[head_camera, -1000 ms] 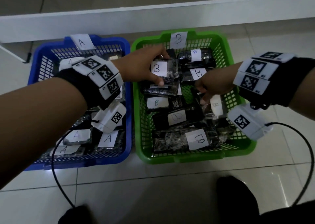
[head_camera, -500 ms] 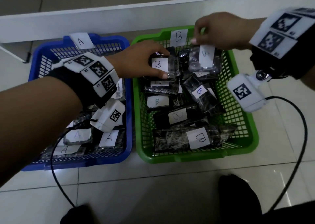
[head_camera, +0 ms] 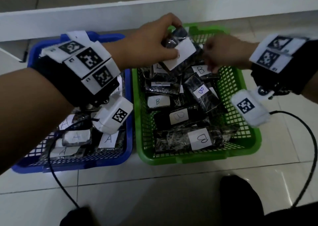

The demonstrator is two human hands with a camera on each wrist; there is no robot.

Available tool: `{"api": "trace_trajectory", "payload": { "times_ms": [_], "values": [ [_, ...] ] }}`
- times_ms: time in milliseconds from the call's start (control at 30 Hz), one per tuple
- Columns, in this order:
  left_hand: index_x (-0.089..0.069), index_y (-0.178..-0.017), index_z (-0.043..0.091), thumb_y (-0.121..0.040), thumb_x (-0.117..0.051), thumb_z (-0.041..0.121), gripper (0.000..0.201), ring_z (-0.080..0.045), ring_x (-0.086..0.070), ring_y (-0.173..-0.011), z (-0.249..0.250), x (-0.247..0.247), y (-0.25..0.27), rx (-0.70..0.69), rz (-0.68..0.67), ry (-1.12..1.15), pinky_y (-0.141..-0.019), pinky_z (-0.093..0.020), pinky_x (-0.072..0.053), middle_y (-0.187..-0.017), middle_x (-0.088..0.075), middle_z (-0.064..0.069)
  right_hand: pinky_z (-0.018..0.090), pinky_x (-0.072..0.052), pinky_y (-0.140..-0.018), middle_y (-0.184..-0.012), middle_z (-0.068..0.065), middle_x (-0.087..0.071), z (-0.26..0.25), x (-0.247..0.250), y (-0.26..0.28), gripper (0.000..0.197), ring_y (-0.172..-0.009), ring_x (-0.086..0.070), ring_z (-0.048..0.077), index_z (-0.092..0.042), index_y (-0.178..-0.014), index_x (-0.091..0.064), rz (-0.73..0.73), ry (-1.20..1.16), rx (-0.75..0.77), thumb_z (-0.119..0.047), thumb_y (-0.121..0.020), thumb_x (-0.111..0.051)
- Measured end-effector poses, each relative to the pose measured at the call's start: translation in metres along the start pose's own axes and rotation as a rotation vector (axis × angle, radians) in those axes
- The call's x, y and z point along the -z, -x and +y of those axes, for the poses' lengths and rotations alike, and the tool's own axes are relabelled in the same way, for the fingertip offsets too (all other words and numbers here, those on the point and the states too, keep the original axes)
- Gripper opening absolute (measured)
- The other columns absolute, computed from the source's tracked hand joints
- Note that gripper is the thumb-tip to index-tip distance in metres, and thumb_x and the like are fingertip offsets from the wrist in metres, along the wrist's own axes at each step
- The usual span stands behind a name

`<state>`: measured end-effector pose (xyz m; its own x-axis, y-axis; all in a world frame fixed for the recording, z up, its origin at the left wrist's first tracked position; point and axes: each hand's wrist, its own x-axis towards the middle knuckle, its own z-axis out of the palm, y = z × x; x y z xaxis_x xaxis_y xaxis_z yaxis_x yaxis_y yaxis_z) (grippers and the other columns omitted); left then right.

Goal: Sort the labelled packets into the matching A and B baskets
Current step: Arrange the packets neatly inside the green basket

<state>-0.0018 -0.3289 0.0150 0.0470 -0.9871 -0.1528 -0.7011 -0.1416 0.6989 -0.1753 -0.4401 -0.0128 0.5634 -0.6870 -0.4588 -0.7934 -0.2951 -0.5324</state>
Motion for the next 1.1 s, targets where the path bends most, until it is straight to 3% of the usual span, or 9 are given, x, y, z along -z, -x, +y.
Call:
{"api": "trace_trajectory", "payload": {
  "times_ms": [67,167,300,433,600,867,967,1033,1100],
  "values": [
    [-0.041,-0.128,0.014,-0.087,-0.064,0.021,0.047,-0.018,-0.062,-0.097,-0.001,0.004,-0.003,-0.010,0.023,-0.083,-0.080,-0.029,-0.053,-0.117,-0.062,-0.007,0.028,-0.052,-0.060,-0.074,0.010,-0.067,0.016,-0.015,0.004,0.052,-0.062,-0.064,0.023,0.002,-0.087,-0.065,-0.210,0.470,-0.006,-0.048,-0.090,-0.052],
    [-0.037,-0.133,0.013,-0.086,-0.066,0.019,0.055,-0.021,-0.060,-0.092,-0.007,0.010,-0.010,0.088,0.112,-0.034,-0.076,-0.032,-0.054,-0.113,-0.058,-0.009,0.029,-0.043,-0.059,-0.078,0.006,-0.054,0.026,-0.037,0.008,0.055,-0.070,-0.049,0.022,-0.003,-0.091,-0.054,-0.168,0.791,0.078,-0.057,-0.083,-0.058],
    [-0.040,-0.131,0.017,-0.087,-0.065,0.030,0.052,-0.014,-0.054,-0.089,-0.022,0.013,-0.010,0.206,0.055,-0.070,-0.069,-0.019,-0.046,-0.111,-0.054,0.000,0.029,-0.041,-0.068,-0.100,0.016,-0.064,0.025,-0.038,0.002,0.046,-0.082,-0.054,0.026,0.003,-0.104,-0.058,-0.177,0.623,0.094,-0.037,-0.082,-0.069],
    [-0.047,-0.122,0.015,-0.086,-0.065,0.032,0.044,-0.001,-0.054,-0.076,-0.030,0.010,-0.008,0.249,0.055,-0.050,-0.054,-0.003,-0.042,-0.099,-0.054,0.007,0.026,-0.039,-0.075,-0.116,0.015,-0.063,0.015,-0.011,-0.009,0.036,-0.092,-0.058,0.027,-0.008,-0.119,-0.061,0.005,0.435,0.166,-0.016,-0.085,-0.067],
    [-0.051,-0.122,0.015,-0.081,-0.069,0.040,0.052,-0.015,-0.051,-0.100,-0.033,0.015,-0.009,0.256,0.065,-0.134,-0.079,-0.025,-0.036,-0.121,-0.055,0.000,0.041,-0.049,-0.085,-0.106,0.018,-0.064,0.026,-0.016,-0.024,0.042,-0.102,-0.056,0.038,-0.015,-0.117,-0.053,0.191,0.563,0.250,-0.010,-0.079,-0.069],
    [-0.049,-0.125,0.016,-0.081,-0.069,0.042,0.054,-0.017,-0.051,-0.104,-0.035,0.016,-0.007,0.297,0.019,-0.145,-0.084,-0.028,-0.038,-0.123,-0.055,-0.001,0.042,-0.045,-0.085,-0.112,0.020,-0.052,0.044,-0.041,-0.015,0.036,-0.100,-0.051,0.035,-0.003,-0.117,-0.061,0.210,0.454,0.450,0.008,-0.084,-0.052],
    [-0.048,-0.126,0.016,-0.081,-0.068,0.042,0.056,-0.016,-0.050,-0.103,-0.035,0.018,-0.008,0.297,0.003,-0.162,-0.084,-0.028,-0.037,-0.124,-0.055,-0.002,0.040,-0.048,-0.077,-0.105,0.016,-0.055,0.037,-0.033,-0.006,0.026,-0.096,-0.054,0.032,-0.006,-0.106,-0.065,0.250,0.438,0.530,0.000,-0.084,-0.055],
    [-0.048,-0.126,0.016,-0.081,-0.067,0.044,0.057,-0.015,-0.049,-0.103,-0.035,0.019,-0.009,0.297,-0.012,-0.183,-0.085,-0.028,-0.037,-0.125,-0.054,-0.002,0.037,-0.048,-0.075,-0.105,0.007,-0.057,0.033,-0.028,0.001,0.021,-0.095,-0.056,0.025,-0.014,-0.104,-0.064,0.093,0.538,0.566,-0.009,-0.084,-0.059],
    [-0.048,-0.127,0.015,-0.081,-0.067,0.044,0.057,-0.015,-0.048,-0.103,-0.035,0.019,-0.009,0.301,-0.021,-0.196,-0.086,-0.028,-0.037,-0.126,-0.054,-0.003,0.033,-0.049,-0.081,-0.121,0.000,-0.052,0.031,-0.030,0.007,0.031,-0.104,-0.054,0.019,-0.024,-0.114,-0.062,-0.253,0.826,0.552,-0.013,-0.085,-0.060]
  ]
}}
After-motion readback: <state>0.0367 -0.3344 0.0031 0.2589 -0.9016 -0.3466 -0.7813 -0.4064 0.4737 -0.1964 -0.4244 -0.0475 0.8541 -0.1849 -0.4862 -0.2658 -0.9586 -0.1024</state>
